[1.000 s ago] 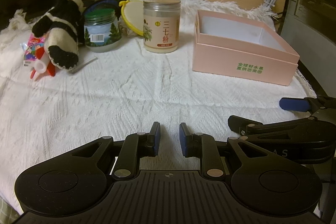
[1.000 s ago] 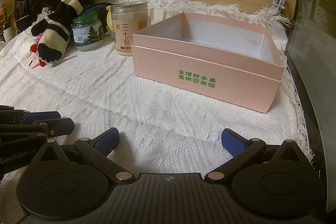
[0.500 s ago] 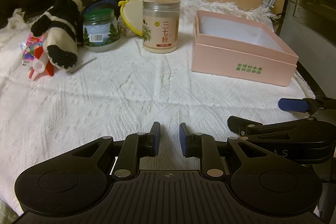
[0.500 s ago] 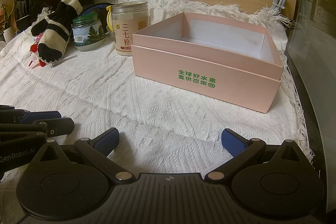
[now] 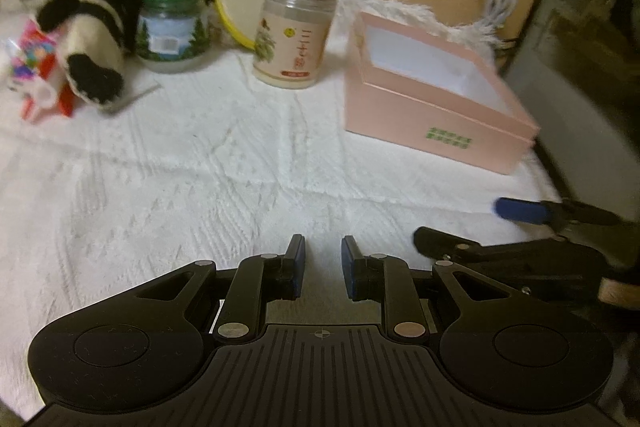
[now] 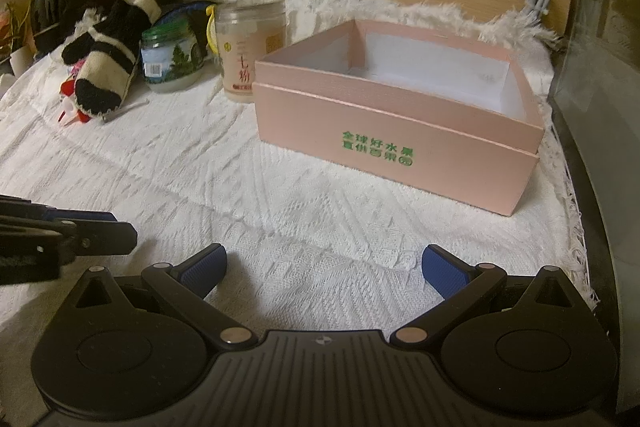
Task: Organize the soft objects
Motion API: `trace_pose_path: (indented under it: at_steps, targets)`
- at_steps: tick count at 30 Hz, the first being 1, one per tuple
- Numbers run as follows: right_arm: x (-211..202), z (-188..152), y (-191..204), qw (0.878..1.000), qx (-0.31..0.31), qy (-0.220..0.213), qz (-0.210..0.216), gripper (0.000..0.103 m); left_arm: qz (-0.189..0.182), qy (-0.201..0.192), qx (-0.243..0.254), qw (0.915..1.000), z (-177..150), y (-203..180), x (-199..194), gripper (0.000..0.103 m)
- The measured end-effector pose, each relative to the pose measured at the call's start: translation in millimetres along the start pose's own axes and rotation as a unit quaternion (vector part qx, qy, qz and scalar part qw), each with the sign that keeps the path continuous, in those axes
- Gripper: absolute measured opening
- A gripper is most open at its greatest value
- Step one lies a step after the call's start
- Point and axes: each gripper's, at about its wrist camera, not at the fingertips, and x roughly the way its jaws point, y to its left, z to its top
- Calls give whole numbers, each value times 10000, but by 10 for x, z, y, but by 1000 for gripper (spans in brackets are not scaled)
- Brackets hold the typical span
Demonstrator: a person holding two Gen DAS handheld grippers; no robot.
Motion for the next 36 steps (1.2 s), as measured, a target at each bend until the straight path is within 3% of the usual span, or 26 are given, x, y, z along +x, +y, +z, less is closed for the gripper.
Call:
trace_pose_path:
  at_steps: [3,7,10,13,16,20,22,25,29,33,36]
  targets:
    - [-5,130,1,9986,18,523,24,103,-649,209,-192,9975,137,260,-100,23]
    - [-7,148,19,9970,30,768,-77,103,-1053,226,-482,9930,410,728,-215,23]
    - [-4,149,44,9960,158,854,-212,103,-741,-63,-758,9943,610,1155,-370,23]
    - [50,262,120,9915,80,1294,-125,103,-198,-586,-601,9963,871,1565,-556,23]
    - [115,387,242,9862,149,1626,-274,101,333,-952,-689,9925,1196,2076,-687,23]
    - [55,578,753,9923,-153,1001,-719,99,664,-610,-788,9928,1503,2666,-477,23]
    - [52,703,1090,9943,-361,673,-746,99,398,-451,-1052,9926,1554,2871,-262,24]
    - [95,920,1568,9947,-734,492,-518,99,301,-251,-1289,9909,1570,3071,32,25]
    - [129,1167,1954,9953,-828,481,153,98,-94,-403,-1347,9900,1624,3200,222,25]
    - [106,1479,2198,9968,-677,91,422,98,-475,-478,-1346,9886,1653,3303,320,29]
    - [164,1702,2326,9977,-530,-90,403,98,-433,-461,-1191,9909,1691,3288,347,28]
